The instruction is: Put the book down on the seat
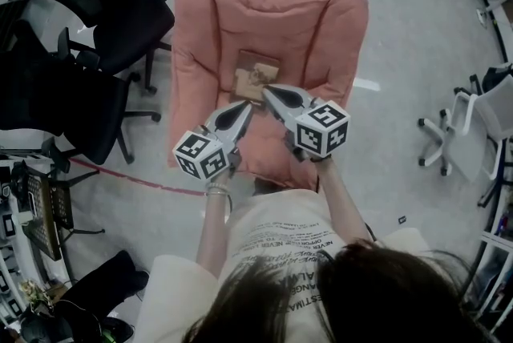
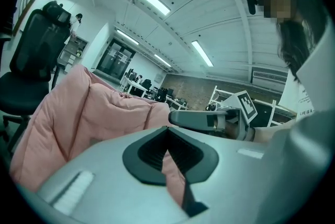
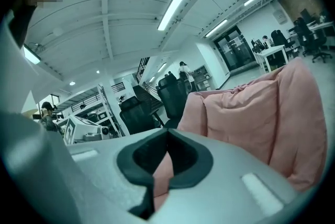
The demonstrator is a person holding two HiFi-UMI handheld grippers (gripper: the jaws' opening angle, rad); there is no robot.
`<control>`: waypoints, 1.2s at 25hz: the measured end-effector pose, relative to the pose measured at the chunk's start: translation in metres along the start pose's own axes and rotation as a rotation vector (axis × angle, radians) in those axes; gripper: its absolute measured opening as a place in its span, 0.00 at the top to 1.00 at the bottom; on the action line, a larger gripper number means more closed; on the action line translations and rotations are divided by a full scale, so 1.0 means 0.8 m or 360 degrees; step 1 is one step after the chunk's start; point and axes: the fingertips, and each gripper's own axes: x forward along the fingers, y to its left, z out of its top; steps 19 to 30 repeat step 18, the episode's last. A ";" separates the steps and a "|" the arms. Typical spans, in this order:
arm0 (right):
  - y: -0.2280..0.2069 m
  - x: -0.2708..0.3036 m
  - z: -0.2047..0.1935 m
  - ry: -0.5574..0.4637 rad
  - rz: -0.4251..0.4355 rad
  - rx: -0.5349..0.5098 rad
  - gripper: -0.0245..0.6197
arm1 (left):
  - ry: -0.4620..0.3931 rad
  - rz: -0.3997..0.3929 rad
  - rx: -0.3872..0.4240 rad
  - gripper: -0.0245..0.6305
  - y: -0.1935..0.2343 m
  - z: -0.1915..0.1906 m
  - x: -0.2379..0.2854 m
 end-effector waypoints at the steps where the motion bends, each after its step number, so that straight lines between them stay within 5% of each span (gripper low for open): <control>1: 0.001 0.000 0.001 -0.0002 0.0004 -0.0010 0.96 | 0.0003 -0.0005 0.0010 0.97 -0.001 0.000 0.000; 30: 0.006 0.003 -0.004 0.0029 0.0026 -0.0004 0.96 | 0.0022 -0.0031 0.0017 0.97 -0.003 -0.006 -0.004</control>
